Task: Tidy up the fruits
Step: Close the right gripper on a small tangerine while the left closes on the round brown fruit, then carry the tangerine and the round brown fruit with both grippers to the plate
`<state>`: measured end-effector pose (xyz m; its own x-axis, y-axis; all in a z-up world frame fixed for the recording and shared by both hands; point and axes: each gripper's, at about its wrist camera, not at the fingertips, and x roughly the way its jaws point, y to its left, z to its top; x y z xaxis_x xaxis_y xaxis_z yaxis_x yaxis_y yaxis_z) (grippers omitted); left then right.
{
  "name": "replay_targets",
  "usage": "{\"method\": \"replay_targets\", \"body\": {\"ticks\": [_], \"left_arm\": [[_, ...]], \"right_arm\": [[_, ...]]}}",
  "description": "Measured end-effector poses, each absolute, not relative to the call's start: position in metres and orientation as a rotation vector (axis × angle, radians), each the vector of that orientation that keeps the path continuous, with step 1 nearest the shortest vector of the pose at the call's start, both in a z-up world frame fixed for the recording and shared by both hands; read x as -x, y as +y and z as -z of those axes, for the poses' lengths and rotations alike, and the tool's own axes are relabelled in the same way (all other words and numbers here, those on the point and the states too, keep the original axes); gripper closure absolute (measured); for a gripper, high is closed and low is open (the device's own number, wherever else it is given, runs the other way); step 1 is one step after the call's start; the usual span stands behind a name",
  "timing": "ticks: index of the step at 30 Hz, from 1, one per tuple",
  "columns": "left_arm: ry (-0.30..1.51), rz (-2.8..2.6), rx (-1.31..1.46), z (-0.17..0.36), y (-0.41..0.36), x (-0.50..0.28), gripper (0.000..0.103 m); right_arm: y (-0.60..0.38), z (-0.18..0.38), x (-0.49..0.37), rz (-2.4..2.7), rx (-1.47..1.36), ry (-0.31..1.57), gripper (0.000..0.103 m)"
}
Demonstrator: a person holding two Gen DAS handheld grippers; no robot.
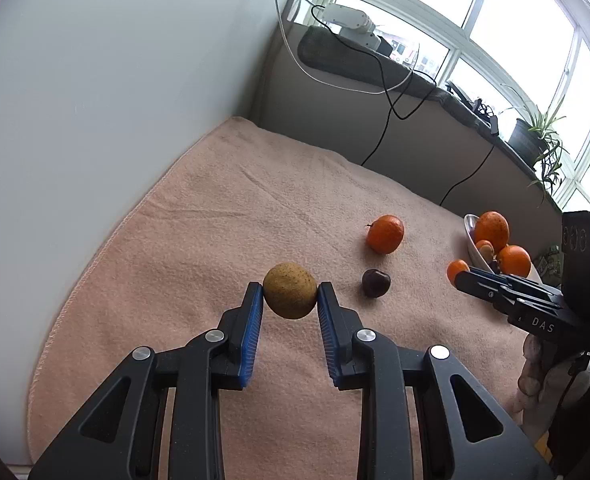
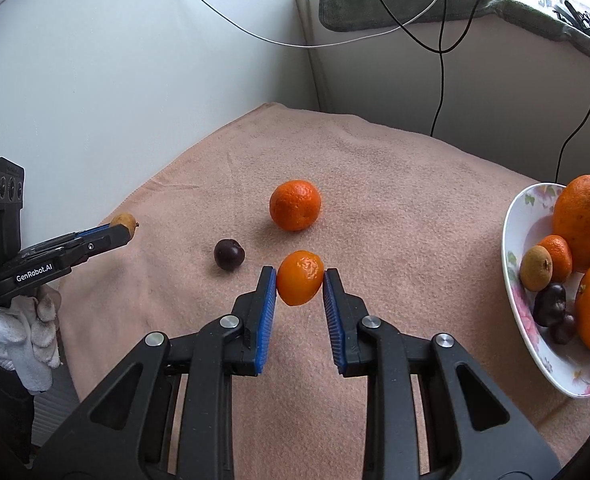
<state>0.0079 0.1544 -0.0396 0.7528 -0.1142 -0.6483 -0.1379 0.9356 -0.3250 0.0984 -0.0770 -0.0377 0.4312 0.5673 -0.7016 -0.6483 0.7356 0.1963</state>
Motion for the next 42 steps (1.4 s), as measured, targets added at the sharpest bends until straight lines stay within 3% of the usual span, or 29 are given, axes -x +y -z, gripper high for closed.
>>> {"method": "replay_targets", "body": {"ticks": [22, 42], "left_arm": [[0.724, 0.243, 0.316, 0.020, 0.047, -0.059, 0.077], [0.733, 0.389, 0.224, 0.009, -0.038, -0.138, 0.077]], "right_arm": [[-0.199, 0.004, -0.104, -0.531, 0.013, 0.723, 0.078], [-0.230, 0.015, -0.112, -0.467, -0.019, 0.748, 0.078]]}}
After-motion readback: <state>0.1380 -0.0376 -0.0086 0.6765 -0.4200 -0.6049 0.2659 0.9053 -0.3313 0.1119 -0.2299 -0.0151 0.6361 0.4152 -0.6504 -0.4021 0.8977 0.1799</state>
